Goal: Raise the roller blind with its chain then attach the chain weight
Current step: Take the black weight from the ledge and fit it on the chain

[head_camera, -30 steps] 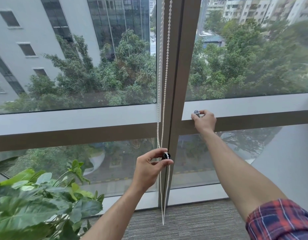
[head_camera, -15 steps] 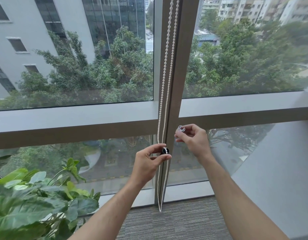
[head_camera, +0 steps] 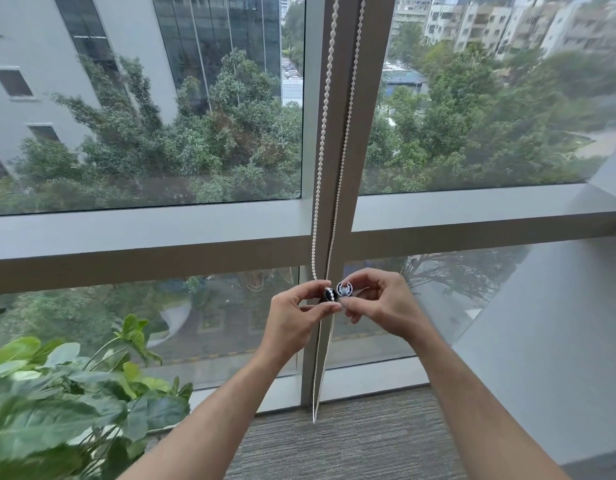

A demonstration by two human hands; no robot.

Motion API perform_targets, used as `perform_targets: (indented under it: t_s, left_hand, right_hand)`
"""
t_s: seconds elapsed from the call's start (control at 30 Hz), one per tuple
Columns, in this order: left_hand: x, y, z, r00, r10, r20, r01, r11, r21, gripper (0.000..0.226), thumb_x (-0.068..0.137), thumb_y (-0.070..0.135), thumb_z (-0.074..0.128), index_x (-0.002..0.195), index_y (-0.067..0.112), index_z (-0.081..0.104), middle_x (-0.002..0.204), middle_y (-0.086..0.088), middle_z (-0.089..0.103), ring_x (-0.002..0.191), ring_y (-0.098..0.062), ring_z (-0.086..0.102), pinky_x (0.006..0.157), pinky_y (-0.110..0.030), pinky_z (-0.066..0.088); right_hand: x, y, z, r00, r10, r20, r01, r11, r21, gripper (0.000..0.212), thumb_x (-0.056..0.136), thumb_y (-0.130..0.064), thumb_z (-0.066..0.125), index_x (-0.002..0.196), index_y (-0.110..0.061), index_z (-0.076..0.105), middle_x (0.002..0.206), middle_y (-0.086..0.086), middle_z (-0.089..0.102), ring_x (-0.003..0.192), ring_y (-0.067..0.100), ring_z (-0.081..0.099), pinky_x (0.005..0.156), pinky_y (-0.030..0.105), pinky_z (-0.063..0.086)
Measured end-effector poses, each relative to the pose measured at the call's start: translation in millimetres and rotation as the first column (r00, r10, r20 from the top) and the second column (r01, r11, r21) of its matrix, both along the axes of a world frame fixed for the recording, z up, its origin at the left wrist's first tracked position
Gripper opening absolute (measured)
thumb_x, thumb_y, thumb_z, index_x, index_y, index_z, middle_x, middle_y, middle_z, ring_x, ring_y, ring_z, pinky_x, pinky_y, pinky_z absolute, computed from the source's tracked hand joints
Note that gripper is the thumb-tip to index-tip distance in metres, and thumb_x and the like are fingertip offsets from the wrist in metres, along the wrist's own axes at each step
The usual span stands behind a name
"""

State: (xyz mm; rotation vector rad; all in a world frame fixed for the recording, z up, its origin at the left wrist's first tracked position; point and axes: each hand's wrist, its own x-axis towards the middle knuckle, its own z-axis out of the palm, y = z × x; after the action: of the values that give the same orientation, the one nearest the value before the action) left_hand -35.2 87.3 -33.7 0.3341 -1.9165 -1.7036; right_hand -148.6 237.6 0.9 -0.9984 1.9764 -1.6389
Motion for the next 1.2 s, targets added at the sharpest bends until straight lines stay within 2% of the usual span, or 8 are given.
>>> perform_targets:
  t_s: [0.13, 0.23, 0.33, 0.5, 0.63, 0.9, 1.03, 1.2]
  left_hand:
    - [0, -1, 0, 1.000, -0.009, -0.003, 0.009, 1.000, -0.005, 0.038, 0.066, 0.017, 0.089, 0.092, 0.042, 0.075, 0.092, 0.007, 0.078, 0.092, -0.010, 0.072, 0.076, -0.022, 0.058]
    - [1, -2, -1, 1.000, -0.016, -0.004, 0.016, 1.000, -0.007, 0.038, 0.063, 0.024, 0.089, 0.098, 0.032, 0.075, 0.094, 0.003, 0.078, 0.094, -0.011, 0.072, 0.078, -0.025, 0.059]
    - [2, -3, -2, 1.000, -0.025, 0.001, 0.025, 0.999, -0.024, 0.039, 0.067, 0.015, 0.088, 0.103, 0.023, 0.075, 0.096, 0.003, 0.078, 0.096, -0.012, 0.071, 0.080, -0.028, 0.059]
    - [5, -3, 0, 1.000, -0.029, -0.007, 0.028, 0.999, -0.043, 0.040, 0.072, 0.008, 0.085, 0.101, 0.033, 0.073, 0.094, 0.009, 0.076, 0.094, -0.009, 0.070, 0.079, -0.025, 0.059]
    - [5, -2, -2, 1.000, -0.023, 0.006, 0.023, 1.000, -0.018, 0.040, 0.074, 0.004, 0.083, 0.100, 0.032, 0.072, 0.089, 0.012, 0.075, 0.090, -0.007, 0.069, 0.079, -0.030, 0.060]
    - [8, -1, -5, 0.999, -0.024, 0.027, 0.025, 0.999, -0.022, 0.039, 0.075, 0.003, 0.082, 0.111, 0.009, 0.073, 0.103, -0.005, 0.076, 0.098, -0.015, 0.070, 0.086, -0.043, 0.060]
    - [11, -2, -4, 0.999, -0.025, 0.021, 0.025, 0.999, -0.026, 0.038, 0.075, 0.004, 0.082, 0.112, 0.010, 0.073, 0.103, -0.005, 0.076, 0.099, -0.017, 0.070, 0.084, -0.044, 0.060]
    - [13, 1, -3, 0.999, -0.029, 0.015, 0.029, 0.999, -0.021, 0.040, 0.075, 0.003, 0.082, 0.109, 0.022, 0.073, 0.100, 0.001, 0.076, 0.097, -0.012, 0.070, 0.082, -0.041, 0.061]
  right_hand:
    - [4, 2, 8, 0.990, -0.018, -0.143, 0.032, 0.995, 0.092, 0.018, 0.077, -0.004, 0.078, 0.088, -0.017, 0.075, 0.070, 0.005, 0.076, 0.059, 0.025, 0.074, 0.059, 0.034, 0.061]
    - [8, 1, 13, 0.972, -0.036, -0.233, 0.063, 0.992, 0.110, 0.020, 0.078, 0.000, 0.076, 0.089, -0.017, 0.075, 0.069, 0.001, 0.076, 0.058, 0.017, 0.074, 0.058, 0.026, 0.058]
    - [11, 0, 16, 0.946, -0.028, -0.322, 0.066, 0.992, 0.106, 0.027, 0.078, 0.003, 0.075, 0.092, -0.020, 0.076, 0.075, -0.002, 0.076, 0.059, 0.014, 0.073, 0.059, 0.020, 0.056]
    - [10, -1, 15, 0.912, -0.060, -0.405, 0.125, 0.983, 0.137, 0.021, 0.079, 0.001, 0.073, 0.094, -0.014, 0.075, 0.077, 0.001, 0.075, 0.060, 0.012, 0.073, 0.062, 0.027, 0.060]
    - [11, -1, 13, 0.855, -0.042, -0.517, 0.172, 0.963, 0.206, 0.017, 0.079, -0.004, 0.072, 0.092, -0.014, 0.074, 0.076, -0.004, 0.074, 0.064, 0.002, 0.070, 0.065, 0.016, 0.055]
    - [19, 0, 24, 0.815, 0.039, -0.578, 0.089, 0.977, 0.191, 0.019, 0.078, -0.004, 0.073, 0.093, -0.016, 0.076, 0.074, -0.008, 0.070, 0.066, 0.004, 0.063, 0.064, 0.008, 0.046]
    - [20, 2, 26, 0.819, 0.083, -0.567, 0.039, 0.979, 0.201, 0.030, 0.083, -0.007, 0.078, 0.112, -0.015, 0.076, 0.094, -0.005, 0.071, 0.084, 0.007, 0.065, 0.076, 0.013, 0.050]
    - [24, 1, 23, 0.816, 0.122, -0.565, -0.008, 0.980, 0.200, 0.039, 0.088, -0.001, 0.072, 0.125, -0.010, 0.069, 0.101, -0.001, 0.064, 0.087, 0.005, 0.059, 0.081, 0.014, 0.047]
